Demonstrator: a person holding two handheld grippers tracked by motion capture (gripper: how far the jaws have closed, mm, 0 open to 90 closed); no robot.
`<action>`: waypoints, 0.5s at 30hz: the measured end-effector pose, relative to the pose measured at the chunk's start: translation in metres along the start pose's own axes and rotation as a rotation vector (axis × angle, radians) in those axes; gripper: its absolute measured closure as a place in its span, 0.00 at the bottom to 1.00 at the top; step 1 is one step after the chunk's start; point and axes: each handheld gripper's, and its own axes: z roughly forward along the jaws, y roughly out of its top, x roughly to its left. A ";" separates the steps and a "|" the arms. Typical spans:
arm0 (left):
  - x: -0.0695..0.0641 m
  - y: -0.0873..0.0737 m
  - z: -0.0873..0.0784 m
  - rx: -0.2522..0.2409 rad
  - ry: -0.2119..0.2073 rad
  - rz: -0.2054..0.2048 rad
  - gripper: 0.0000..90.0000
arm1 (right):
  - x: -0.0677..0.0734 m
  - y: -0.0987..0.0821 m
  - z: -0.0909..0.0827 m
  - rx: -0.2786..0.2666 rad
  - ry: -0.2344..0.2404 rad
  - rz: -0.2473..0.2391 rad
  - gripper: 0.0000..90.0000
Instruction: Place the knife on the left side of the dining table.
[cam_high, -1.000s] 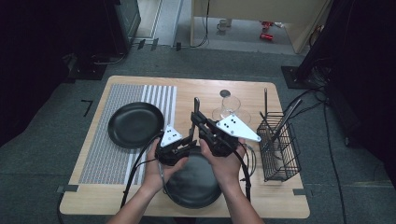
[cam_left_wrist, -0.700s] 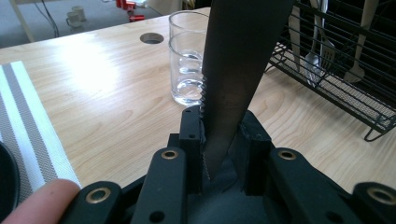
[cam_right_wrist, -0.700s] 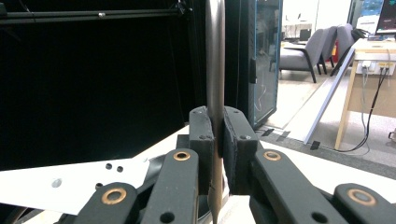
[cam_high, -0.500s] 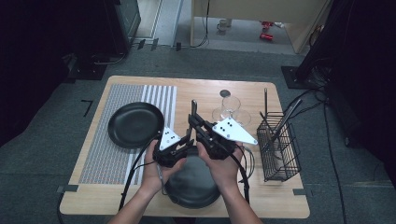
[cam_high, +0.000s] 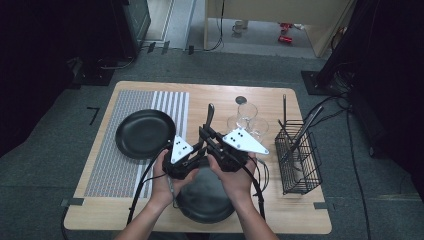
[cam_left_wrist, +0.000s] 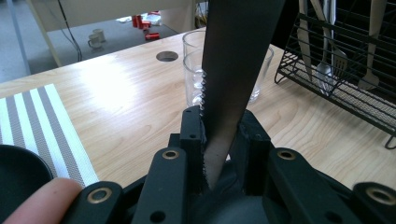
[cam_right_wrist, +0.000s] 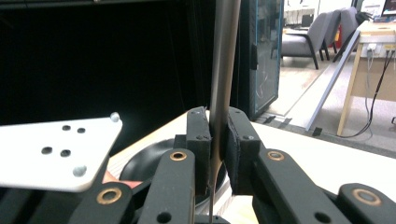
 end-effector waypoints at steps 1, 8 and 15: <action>0.000 0.000 0.000 0.004 0.001 -0.002 0.85 | 0.000 -0.002 0.001 0.004 0.001 0.002 0.92; 0.002 -0.005 0.003 0.019 -0.005 -0.012 0.85 | 0.000 -0.010 0.004 0.017 0.004 0.008 0.92; 0.000 -0.004 0.004 0.017 -0.014 -0.018 0.85 | -0.002 -0.012 0.003 0.022 0.001 0.025 0.92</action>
